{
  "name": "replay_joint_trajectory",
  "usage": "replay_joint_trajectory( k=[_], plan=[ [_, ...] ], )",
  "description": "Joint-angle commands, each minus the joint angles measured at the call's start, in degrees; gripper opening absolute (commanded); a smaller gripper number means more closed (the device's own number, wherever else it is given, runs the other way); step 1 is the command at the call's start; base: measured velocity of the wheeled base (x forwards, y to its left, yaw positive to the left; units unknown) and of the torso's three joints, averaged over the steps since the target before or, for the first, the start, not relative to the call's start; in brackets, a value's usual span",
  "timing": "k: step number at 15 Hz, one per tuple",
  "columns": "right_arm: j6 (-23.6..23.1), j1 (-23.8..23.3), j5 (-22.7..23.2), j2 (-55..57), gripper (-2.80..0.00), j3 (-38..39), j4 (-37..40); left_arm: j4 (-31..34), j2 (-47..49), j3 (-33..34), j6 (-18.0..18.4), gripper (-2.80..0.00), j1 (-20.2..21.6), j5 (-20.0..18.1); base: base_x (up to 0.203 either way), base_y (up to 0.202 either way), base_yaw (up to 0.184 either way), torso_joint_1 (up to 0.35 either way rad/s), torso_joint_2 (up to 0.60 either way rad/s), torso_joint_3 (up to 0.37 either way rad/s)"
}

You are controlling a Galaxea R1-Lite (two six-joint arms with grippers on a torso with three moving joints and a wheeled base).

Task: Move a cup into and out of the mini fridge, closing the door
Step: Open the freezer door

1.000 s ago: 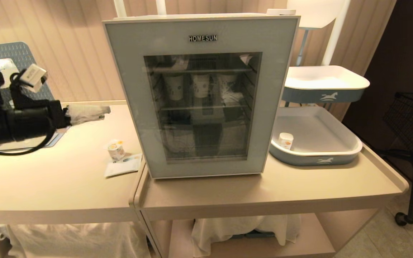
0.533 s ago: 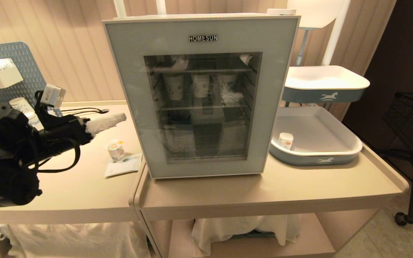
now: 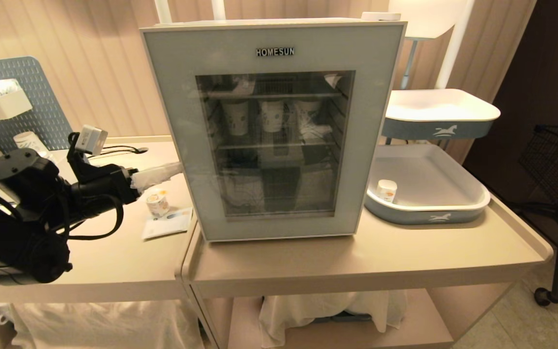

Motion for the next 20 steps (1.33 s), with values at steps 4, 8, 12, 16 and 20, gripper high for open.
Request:
replay_joint_trajectory(
  k=[4,8,12,16,20],
  plan=[
    [-0.03,0.0,0.0,-0.01,-2.8,-0.04,0.07,-0.4,-2.3,1.87,-2.92,0.0,-2.25,-0.7,0.0,0.0,0.0,0.0,0.0,0.0],
    [-0.12,0.0,0.0,-0.01,-2.8,0.05,0.07,-0.4,-6.38,5.42,-3.01,0.0,-3.63,-0.72,0.0,0.0,0.0,0.0,0.0,0.0],
    [-0.12,0.0,0.0,-0.01,-2.8,-0.04,-0.02,-0.4,-9.08,8.56,-2.37,0.0,-4.43,-0.79,0.0,0.0,0.0,0.0,0.0,0.0],
    [-0.12,0.0,0.0,-0.01,-2.8,-0.04,-0.02,-0.4,-11.93,10.84,-1.75,0.0,1.34,-0.67,0.0,0.0,0.0,0.0,0.0,0.0],
    [-0.12,0.0,0.0,-0.01,-2.8,-0.01,-0.11,-0.4,-12.38,10.91,-1.31,0.0,4.57,-0.35,0.0,0.0,0.0,0.0,0.0,0.0]
  ],
)
